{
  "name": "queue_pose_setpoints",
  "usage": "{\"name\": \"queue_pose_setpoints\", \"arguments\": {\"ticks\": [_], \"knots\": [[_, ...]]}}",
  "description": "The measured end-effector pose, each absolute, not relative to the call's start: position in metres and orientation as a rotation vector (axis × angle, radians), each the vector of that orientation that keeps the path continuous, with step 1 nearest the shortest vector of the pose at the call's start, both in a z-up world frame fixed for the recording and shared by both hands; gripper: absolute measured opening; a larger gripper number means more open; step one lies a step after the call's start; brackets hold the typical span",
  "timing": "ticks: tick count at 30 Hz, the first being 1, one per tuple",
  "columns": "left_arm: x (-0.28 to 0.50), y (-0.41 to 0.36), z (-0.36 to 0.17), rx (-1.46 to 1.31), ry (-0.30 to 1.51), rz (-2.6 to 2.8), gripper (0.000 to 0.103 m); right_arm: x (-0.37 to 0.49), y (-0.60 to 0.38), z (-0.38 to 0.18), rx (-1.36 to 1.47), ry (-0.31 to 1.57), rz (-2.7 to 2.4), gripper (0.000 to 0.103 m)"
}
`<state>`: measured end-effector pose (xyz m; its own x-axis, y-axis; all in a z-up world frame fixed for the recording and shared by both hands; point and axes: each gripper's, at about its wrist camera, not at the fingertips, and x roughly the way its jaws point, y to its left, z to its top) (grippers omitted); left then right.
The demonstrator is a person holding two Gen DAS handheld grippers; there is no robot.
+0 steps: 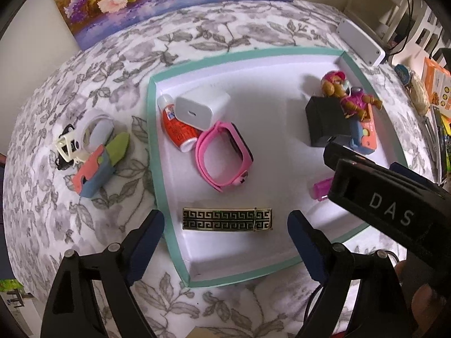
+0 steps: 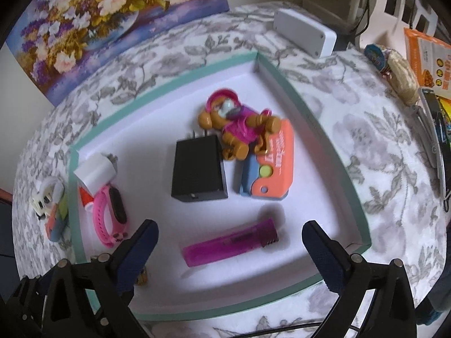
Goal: Organize rigid objects
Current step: 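Open the left gripper dropping the gold bar in the tray while the right releases the lighter, then move both tools from the tray back over the pile of items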
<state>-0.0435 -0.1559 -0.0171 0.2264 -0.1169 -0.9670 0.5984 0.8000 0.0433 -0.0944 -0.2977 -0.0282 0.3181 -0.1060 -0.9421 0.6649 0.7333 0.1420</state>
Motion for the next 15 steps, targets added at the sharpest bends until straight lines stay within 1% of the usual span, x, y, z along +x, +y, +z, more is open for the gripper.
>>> {"name": "queue_pose_setpoints", "arguments": {"ticks": [8,15], "knots": [[-0.024,-0.134,-0.014,0.363,1.270,-0.421,0.090,-0.101,-0.305,-0.017,0.602,1.077,-0.590,0.103],[0.008,-0.091,-0.006,0.209,1.268,-0.277,0.090,-0.103,-0.307,-0.016,0.614,1.069,-0.596,0.103]]}}
